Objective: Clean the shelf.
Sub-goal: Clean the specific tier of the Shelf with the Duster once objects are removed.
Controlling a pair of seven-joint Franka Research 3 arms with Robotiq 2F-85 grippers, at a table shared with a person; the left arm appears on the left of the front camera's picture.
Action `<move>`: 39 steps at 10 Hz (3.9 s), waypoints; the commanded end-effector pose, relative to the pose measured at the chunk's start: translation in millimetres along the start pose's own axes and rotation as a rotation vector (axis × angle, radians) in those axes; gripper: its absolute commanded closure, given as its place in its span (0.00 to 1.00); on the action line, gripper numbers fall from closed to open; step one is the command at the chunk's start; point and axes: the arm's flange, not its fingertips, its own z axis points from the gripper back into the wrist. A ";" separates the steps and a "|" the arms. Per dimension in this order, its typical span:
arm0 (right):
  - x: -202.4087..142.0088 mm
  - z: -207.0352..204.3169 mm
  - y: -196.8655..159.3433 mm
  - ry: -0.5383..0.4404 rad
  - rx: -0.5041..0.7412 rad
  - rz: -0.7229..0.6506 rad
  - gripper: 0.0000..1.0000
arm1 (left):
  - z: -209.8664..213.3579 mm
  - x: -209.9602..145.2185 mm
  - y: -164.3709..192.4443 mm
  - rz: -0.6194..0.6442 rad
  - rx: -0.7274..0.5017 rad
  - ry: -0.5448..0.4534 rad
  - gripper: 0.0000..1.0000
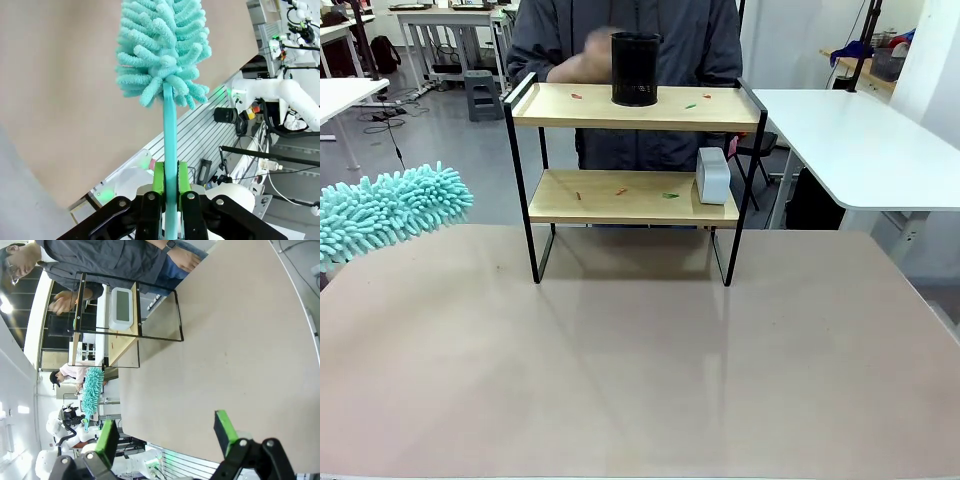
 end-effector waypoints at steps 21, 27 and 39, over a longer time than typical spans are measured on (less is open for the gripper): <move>2.4 -0.8 1.8 -0.013 0.019 0.025 0.00 | -34.3 176.7 -296.4 0.049 0.310 -0.280 0.88; 2.4 -0.8 1.8 -0.013 0.019 0.025 0.00 | -32.3 176.0 -296.5 0.045 0.301 -0.287 0.88; 2.4 -0.8 1.8 -0.013 0.019 0.025 0.00 | -118.5 266.3 -320.0 0.139 0.494 -0.221 0.88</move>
